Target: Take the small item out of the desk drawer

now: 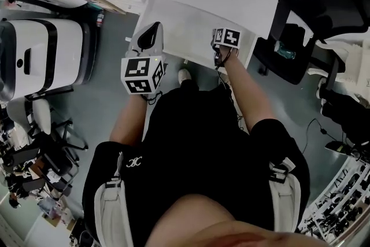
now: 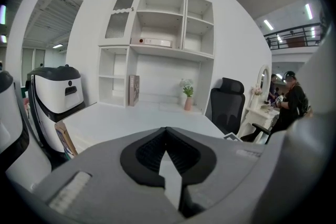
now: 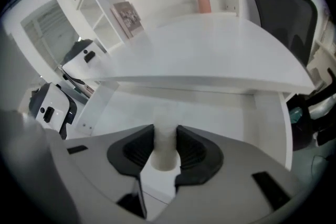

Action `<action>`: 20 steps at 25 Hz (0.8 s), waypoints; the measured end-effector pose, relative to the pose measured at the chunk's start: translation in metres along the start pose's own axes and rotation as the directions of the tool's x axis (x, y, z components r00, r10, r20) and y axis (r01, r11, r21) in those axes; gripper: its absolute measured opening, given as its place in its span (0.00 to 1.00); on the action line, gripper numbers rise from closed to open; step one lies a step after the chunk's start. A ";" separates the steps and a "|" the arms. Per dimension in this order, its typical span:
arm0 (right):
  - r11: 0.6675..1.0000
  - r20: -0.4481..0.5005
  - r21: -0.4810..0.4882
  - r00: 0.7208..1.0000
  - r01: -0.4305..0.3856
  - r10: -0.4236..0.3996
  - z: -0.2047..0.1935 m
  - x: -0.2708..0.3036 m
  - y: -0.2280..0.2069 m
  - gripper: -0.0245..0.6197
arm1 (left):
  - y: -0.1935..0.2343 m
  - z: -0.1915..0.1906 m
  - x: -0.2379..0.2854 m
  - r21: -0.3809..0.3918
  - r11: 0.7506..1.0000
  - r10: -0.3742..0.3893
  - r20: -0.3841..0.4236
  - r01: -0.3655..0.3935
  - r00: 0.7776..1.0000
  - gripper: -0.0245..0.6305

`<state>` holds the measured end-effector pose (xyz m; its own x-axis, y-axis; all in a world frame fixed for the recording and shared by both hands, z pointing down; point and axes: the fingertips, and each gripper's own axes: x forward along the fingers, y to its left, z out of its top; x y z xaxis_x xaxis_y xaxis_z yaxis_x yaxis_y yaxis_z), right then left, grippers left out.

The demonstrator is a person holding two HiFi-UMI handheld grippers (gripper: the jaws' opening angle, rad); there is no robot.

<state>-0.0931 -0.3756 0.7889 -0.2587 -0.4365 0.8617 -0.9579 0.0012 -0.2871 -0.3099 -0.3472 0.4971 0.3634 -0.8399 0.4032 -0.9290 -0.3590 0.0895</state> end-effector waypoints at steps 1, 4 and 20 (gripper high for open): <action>1.000 0.039 -0.014 0.999 -0.018 0.019 0.006 -0.011 0.006 0.23 | -0.003 0.002 0.001 -0.001 1.000 -0.008 0.008 0.008 1.000 0.06; 0.996 0.155 -0.078 0.986 -0.050 0.061 0.027 -0.048 0.024 0.23 | -0.011 0.011 0.001 -0.006 1.000 -0.029 0.039 0.029 0.999 0.06; 0.940 0.728 -0.314 0.669 0.132 0.149 0.145 -0.290 0.081 0.22 | -0.084 0.069 0.016 0.067 0.979 -0.201 0.157 0.193 0.967 0.06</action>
<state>-0.0774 -0.3793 0.4553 -0.2257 -0.9469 0.2288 -0.9738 0.2261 -0.0248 -0.2209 -0.3586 0.4332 0.5493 -0.8036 0.2293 -0.8347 -0.5408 0.1041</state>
